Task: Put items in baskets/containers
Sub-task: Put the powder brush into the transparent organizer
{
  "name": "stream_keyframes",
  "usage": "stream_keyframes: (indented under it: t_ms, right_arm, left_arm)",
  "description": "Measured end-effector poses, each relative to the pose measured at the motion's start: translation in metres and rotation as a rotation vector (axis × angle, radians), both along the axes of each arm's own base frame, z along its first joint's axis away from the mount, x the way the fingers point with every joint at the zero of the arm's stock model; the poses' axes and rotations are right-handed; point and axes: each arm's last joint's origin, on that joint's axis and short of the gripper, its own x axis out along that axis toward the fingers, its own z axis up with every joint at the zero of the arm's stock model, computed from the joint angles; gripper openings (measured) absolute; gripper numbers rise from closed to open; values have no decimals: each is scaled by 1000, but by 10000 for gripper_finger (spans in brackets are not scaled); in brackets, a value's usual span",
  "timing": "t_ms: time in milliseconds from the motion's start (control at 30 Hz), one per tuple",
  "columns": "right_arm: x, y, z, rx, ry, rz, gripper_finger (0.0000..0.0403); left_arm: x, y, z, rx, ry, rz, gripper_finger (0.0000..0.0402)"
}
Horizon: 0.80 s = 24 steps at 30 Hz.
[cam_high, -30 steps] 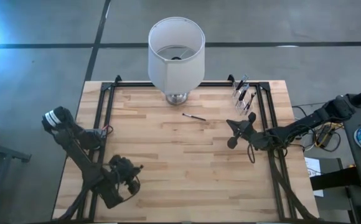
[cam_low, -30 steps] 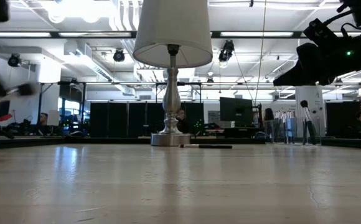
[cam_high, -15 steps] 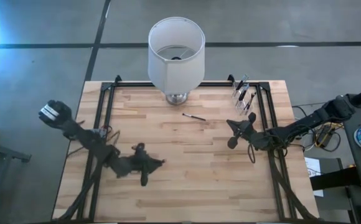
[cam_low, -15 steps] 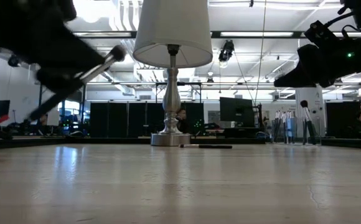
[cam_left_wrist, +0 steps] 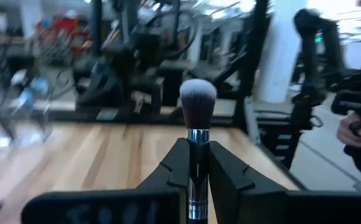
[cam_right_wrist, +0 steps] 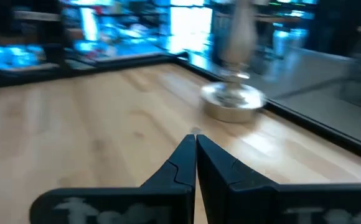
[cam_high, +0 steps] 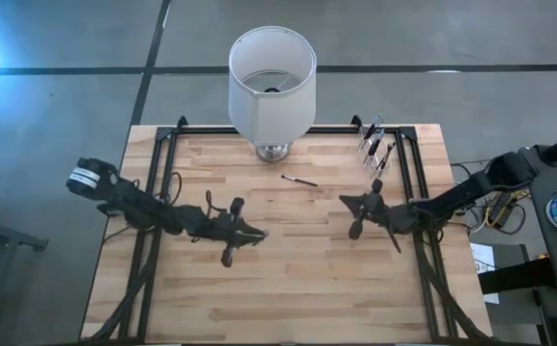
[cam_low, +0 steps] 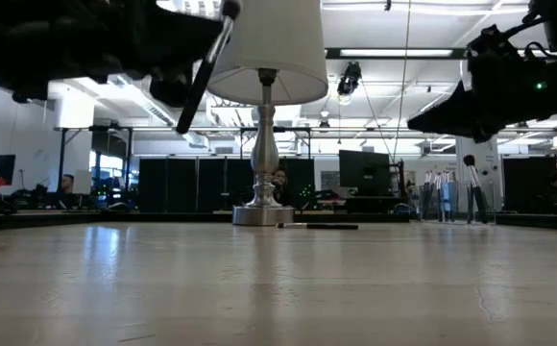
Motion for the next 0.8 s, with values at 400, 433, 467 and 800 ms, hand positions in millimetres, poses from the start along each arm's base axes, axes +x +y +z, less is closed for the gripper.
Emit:
stream_keyframes:
  t_ms: [400,433,467,800]
  right_arm:
    - [44,21,-10,8,-183,291,8]
    - [50,23,-12,10,-183,294,8]
    - [56,25,-14,9,-180,295,9]
    - [113,48,-12,51,-249,395,74]
  left_arm:
    - [1,8,10,75,-149,-66,30]
    - [1,8,10,77,-149,-66,30]
    - [1,8,10,80,-151,-65,31]
    - [1,8,11,80,-159,-51,33]
